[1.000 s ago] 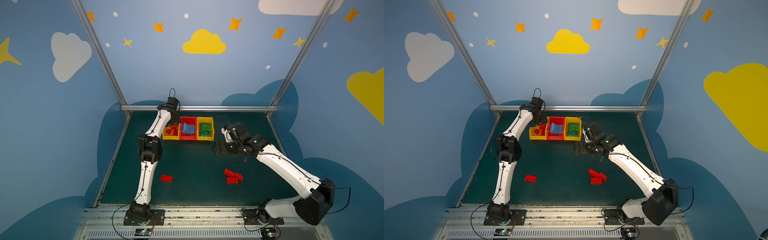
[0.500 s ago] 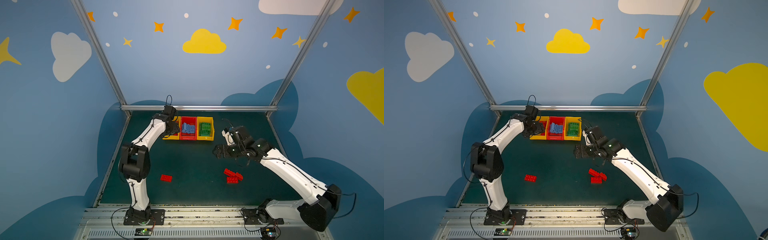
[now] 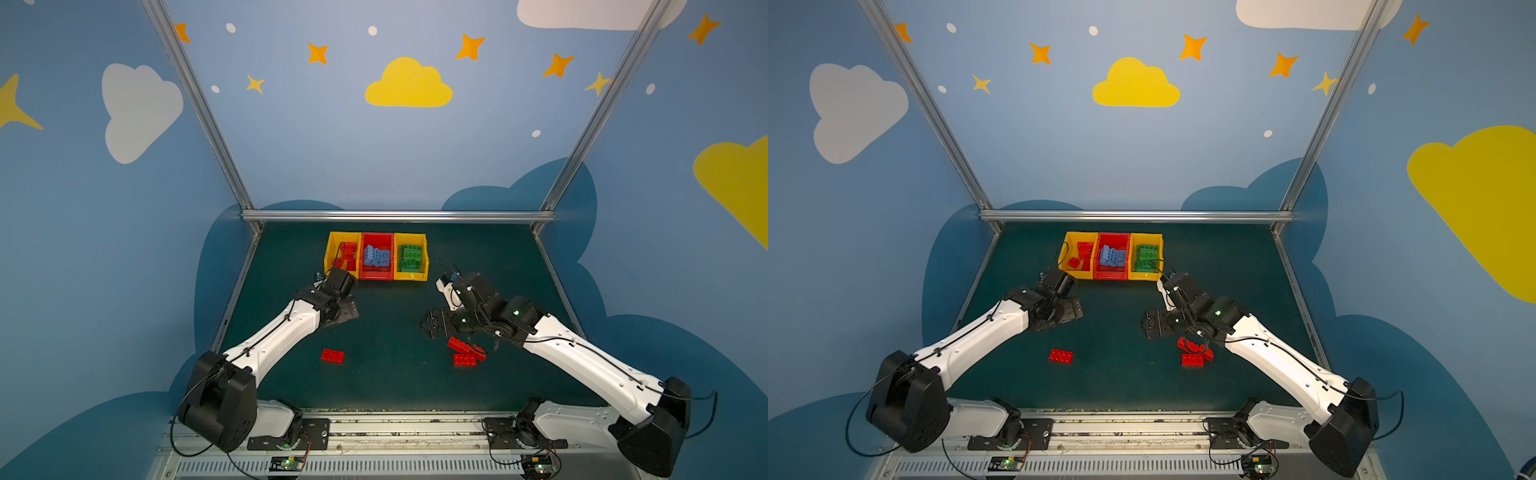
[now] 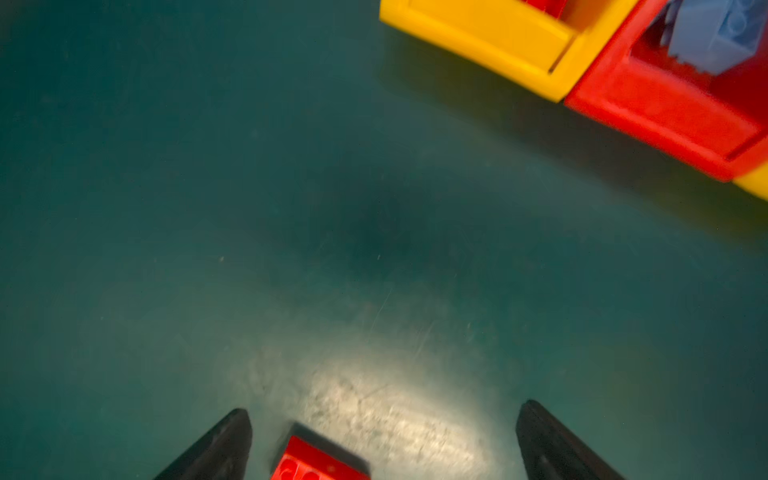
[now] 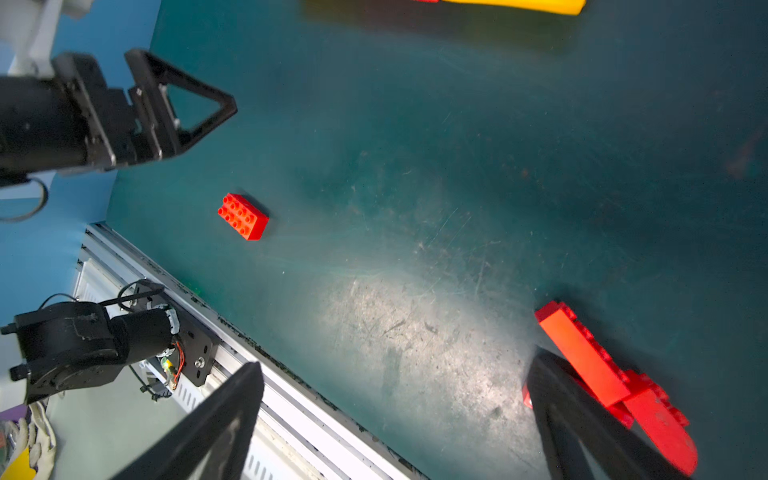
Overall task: Sort the legos into containers by color
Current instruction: 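Lower the left gripper onto the lone red brick and grasp it, then carry the red brick with the left gripper into the yellow bin and release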
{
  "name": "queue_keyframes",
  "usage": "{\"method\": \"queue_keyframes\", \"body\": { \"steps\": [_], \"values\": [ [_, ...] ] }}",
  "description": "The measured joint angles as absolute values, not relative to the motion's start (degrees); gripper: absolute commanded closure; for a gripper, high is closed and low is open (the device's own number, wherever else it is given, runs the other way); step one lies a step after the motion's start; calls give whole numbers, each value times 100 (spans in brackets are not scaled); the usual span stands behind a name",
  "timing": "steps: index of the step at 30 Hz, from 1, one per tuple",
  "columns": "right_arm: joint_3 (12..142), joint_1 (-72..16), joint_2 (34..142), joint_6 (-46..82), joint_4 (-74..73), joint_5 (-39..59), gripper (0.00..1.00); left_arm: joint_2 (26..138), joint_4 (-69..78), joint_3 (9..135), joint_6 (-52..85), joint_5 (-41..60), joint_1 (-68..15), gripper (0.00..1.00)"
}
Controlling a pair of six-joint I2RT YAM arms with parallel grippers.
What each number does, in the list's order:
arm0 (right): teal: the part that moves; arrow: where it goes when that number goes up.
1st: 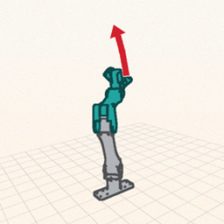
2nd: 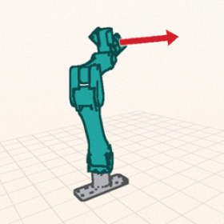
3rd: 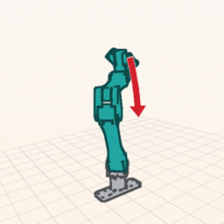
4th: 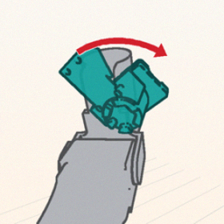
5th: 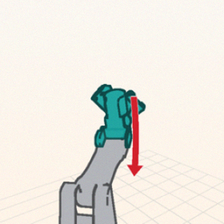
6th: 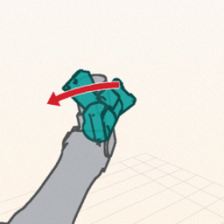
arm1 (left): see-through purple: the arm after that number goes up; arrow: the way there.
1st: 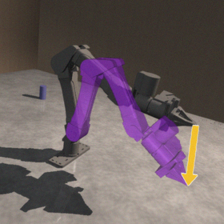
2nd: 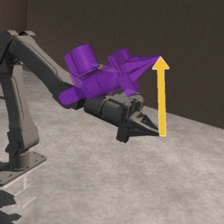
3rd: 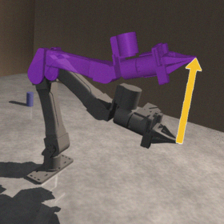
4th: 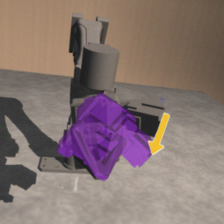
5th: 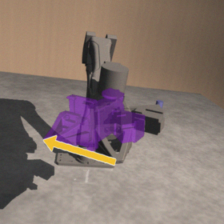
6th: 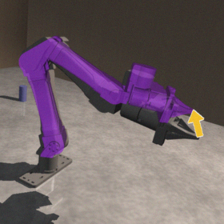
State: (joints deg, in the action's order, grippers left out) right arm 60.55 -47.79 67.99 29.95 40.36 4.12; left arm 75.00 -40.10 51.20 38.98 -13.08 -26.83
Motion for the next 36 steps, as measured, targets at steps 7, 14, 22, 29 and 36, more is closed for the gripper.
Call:
{"method": "queue_keyframes", "body": {
  "steps": [7,14,22,29,36],
  "values": [
    [5655,-5203,6530,3286,3968,148,3,6484,-4045,3857,4515,-1330,-3131,0],
    [5419,-5487,6508,3518,3839,-43,3,5959,-3972,3227,5000,-1267,-3308,1],
    [5419,-5614,6508,3559,3798,-176,3,6156,-3656,2919,5221,-1105,-3326,1],
    [5398,-5616,6508,3553,3780,-259,3,6462,-3365,2906,5339,-919,-3361,2],
    [5398,-5607,6510,3463,3754,-353,3,7179,-3146,3269,5341,-797,-3400,4]
  ]
}}
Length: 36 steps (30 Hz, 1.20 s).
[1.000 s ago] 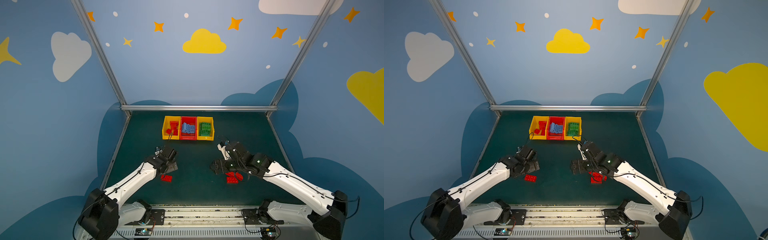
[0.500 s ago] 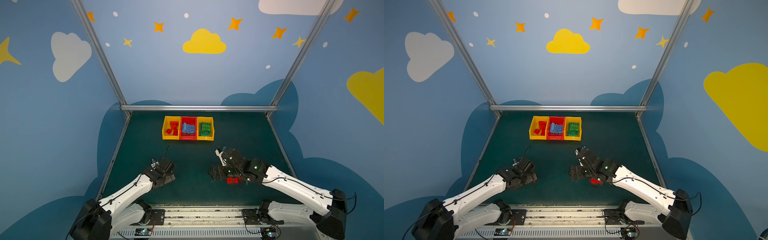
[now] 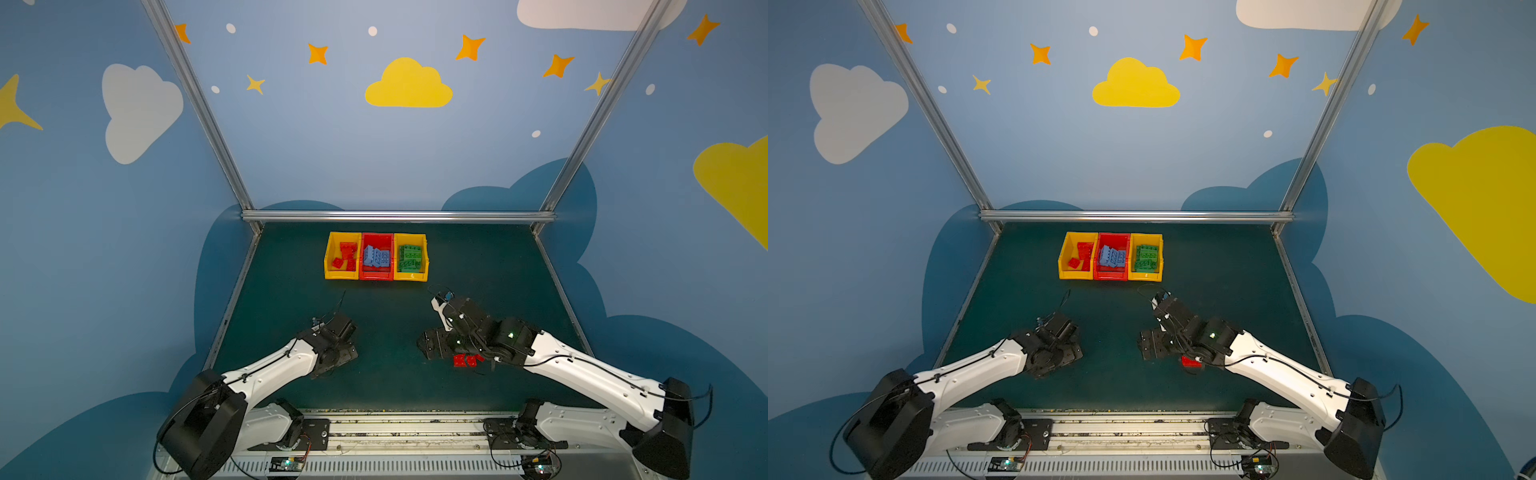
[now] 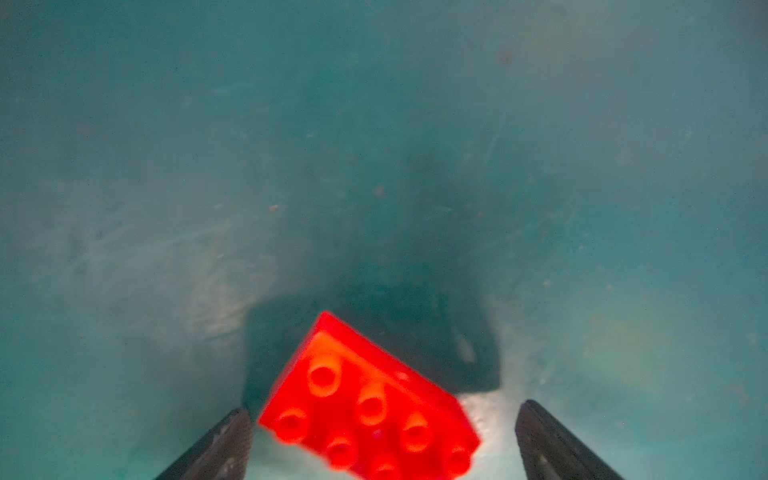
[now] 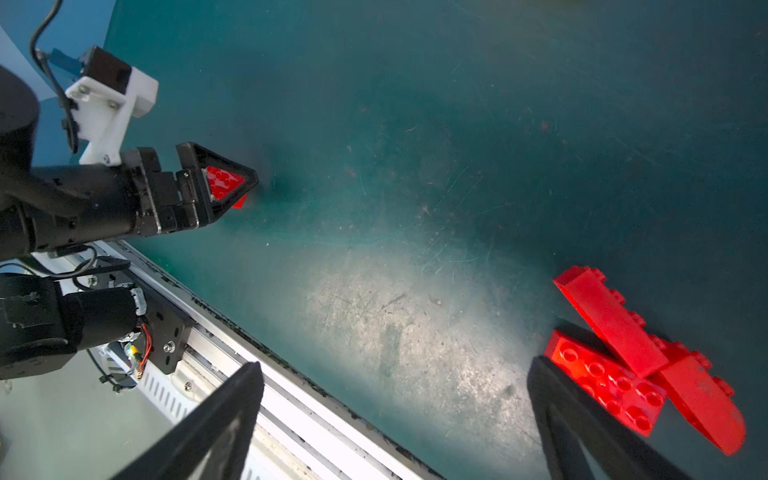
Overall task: Sort the legos into containers by color
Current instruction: 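Carry the red brick with the left gripper into the yellow bin and release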
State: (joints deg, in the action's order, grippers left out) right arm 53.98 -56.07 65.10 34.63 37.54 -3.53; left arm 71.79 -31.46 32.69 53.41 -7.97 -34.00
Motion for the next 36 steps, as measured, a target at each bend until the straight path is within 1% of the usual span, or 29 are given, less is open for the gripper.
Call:
{"method": "queue_keyframes", "body": {
  "steps": [7,13,16,18,23,25,28,30,33,36],
  "values": [
    [5398,-5537,6512,3422,3769,-473,3,7773,-2989,3863,5312,-790,-3586,7],
    [5398,-5459,6512,3406,3769,-493,3,8215,-3030,4117,5201,-858,-3717,17],
    [5398,-5428,6510,3404,3771,-493,3,8370,-3107,4143,5137,-945,-3717,25],
    [5398,-5411,6510,3404,3771,-493,3,8447,-3173,4152,5113,-1022,-3719,34],
    [5393,-5374,6497,3404,3774,-493,3,8567,-3245,4252,5028,-1107,-3726,63],
    [5382,-5360,6475,3404,3778,-493,3,8604,-3249,4287,5009,-1116,-3730,71],
    [5376,-5330,6431,3398,3800,-489,3,8641,-3380,4368,4958,-1168,-3728,76],
    [5376,-5295,6396,3376,3804,-489,3,8698,-3570,4488,4893,-1225,-3712,78],
    [5378,-5218,6361,3330,3841,-486,3,8801,-3870,4886,4722,-1306,-3601,80],
    [5380,-5120,6361,3262,3879,-473,3,8901,-4047,5452,4491,-1361,-3308,80]
  ]
}}
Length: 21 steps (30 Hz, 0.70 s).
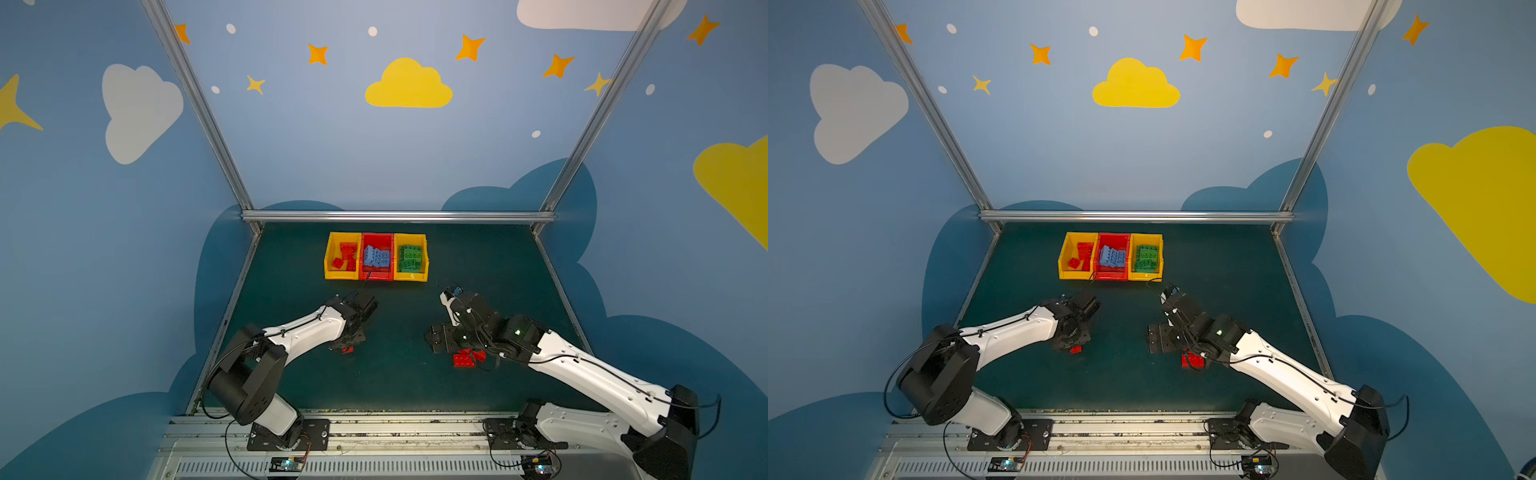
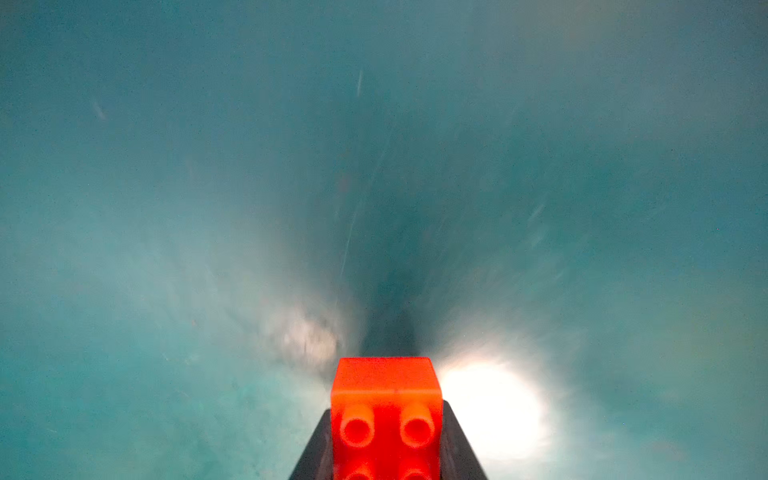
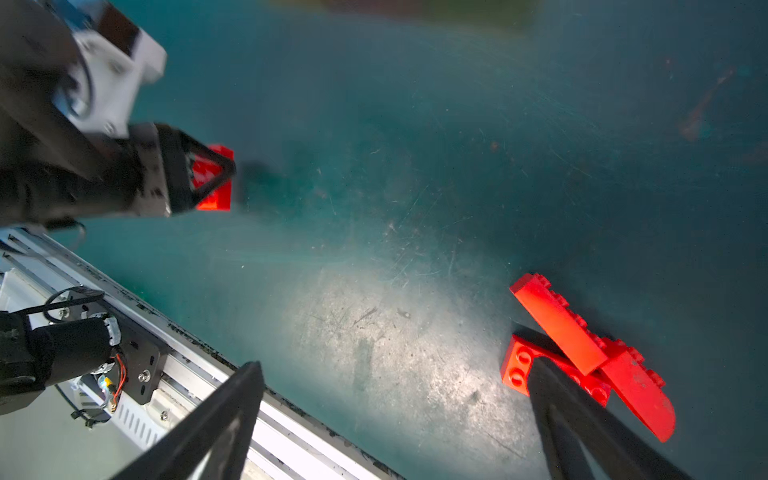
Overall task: Sort the legos into containers by color
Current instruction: 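Carry the red brick with the left gripper into the yellow bin and release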
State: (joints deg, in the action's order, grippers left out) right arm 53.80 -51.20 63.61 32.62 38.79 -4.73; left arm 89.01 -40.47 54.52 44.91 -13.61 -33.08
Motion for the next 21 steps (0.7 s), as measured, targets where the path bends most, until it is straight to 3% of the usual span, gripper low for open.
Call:
{"method": "queue_keyframes", "body": {
  "steps": [8,21],
  "values": [
    [5599,-4685,6370,3055,4073,-298,3,9780,-4307,7695,3723,-1472,-2228,79],
    [5889,-3966,6781,2816,4178,-27,3,12829,-4950,11898,2759,-1557,-1347,74]
  ]
}}
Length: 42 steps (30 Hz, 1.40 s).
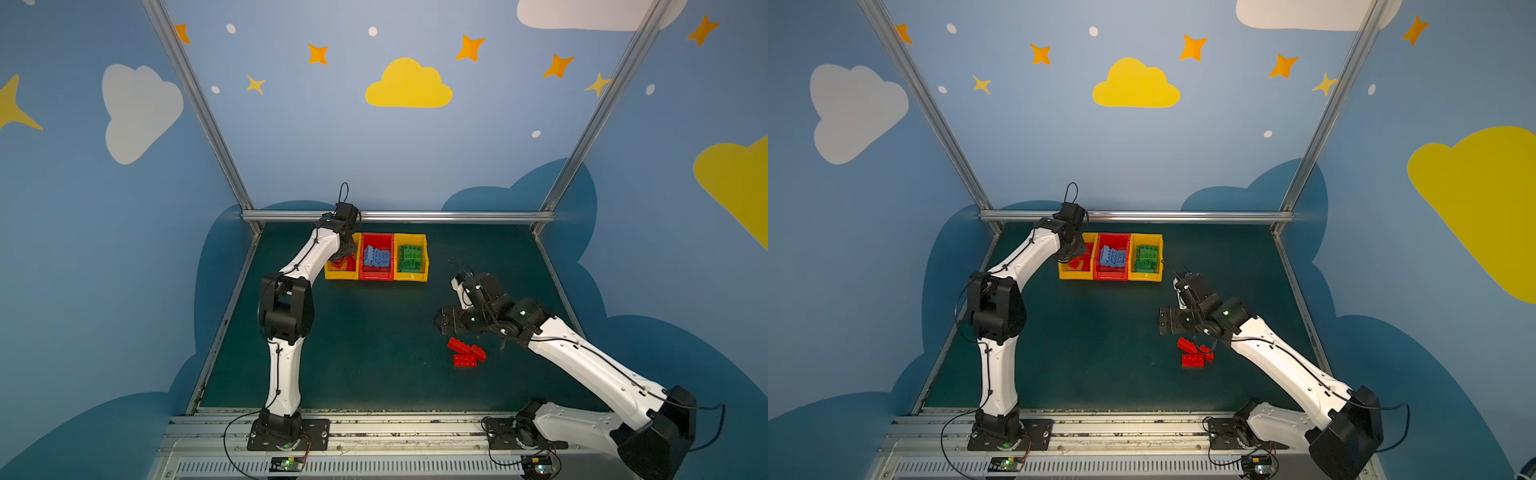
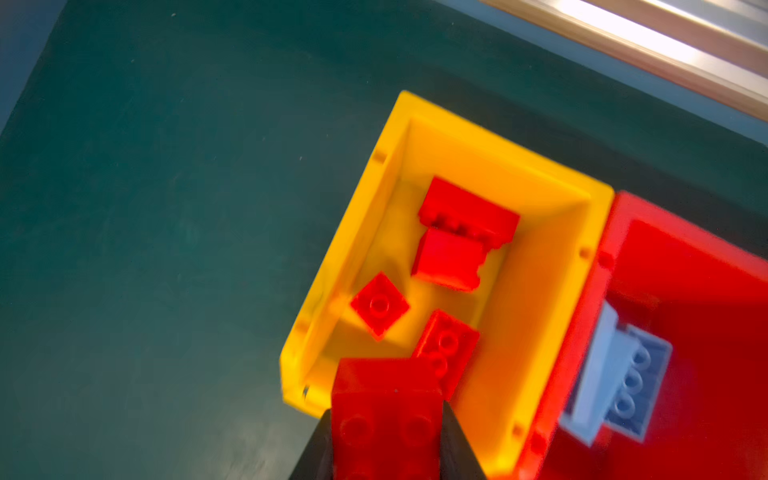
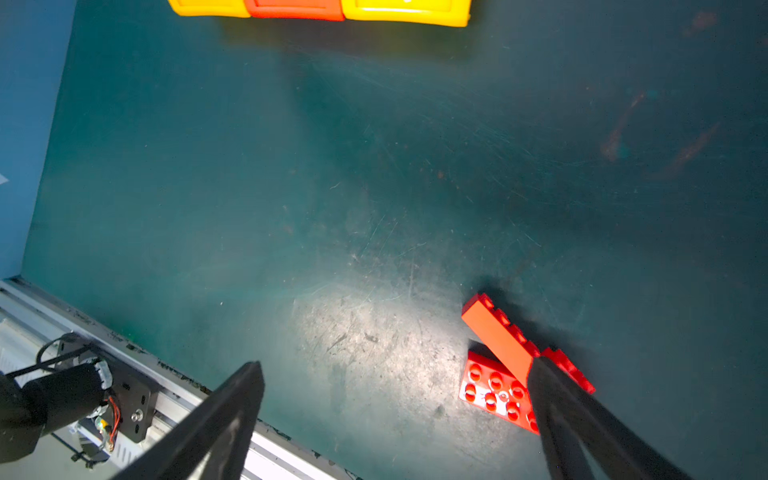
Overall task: Sort the legos into containers by color
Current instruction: 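Carry the red brick with the left gripper into the yellow bin and release, then grasp a red brick from the pile with the right gripper while the left gripper withdraws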
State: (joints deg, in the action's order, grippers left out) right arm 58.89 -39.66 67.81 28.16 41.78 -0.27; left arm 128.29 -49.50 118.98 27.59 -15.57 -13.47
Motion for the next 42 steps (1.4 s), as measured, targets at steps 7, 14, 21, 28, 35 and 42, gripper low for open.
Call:
{"method": "queue_keyframes", "body": {
  "steps": [7,14,21,28,35,42],
  "values": [
    [6071,-3662,7109,2777,4193,38,3,14188,-5653,13937,2469,-1559,-1238,36],
    [6219,-3494,7439,2711,4224,123,3,14464,-6020,14543,2257,-1378,-1323,24],
    [6128,-3420,7389,2873,4340,-1,3,13050,-5653,12525,2145,-1485,-1922,2],
    [5207,-3385,6978,3070,4270,-25,3,10763,-4364,9336,2482,-1031,-2587,0],
    [4851,-3385,7284,2773,4053,189,5,9345,-3439,6606,3024,-797,-3116,0],
    [4650,-3395,8283,2453,3573,231,13,8058,-3153,5111,3426,-784,-3411,0]
  ]
}}
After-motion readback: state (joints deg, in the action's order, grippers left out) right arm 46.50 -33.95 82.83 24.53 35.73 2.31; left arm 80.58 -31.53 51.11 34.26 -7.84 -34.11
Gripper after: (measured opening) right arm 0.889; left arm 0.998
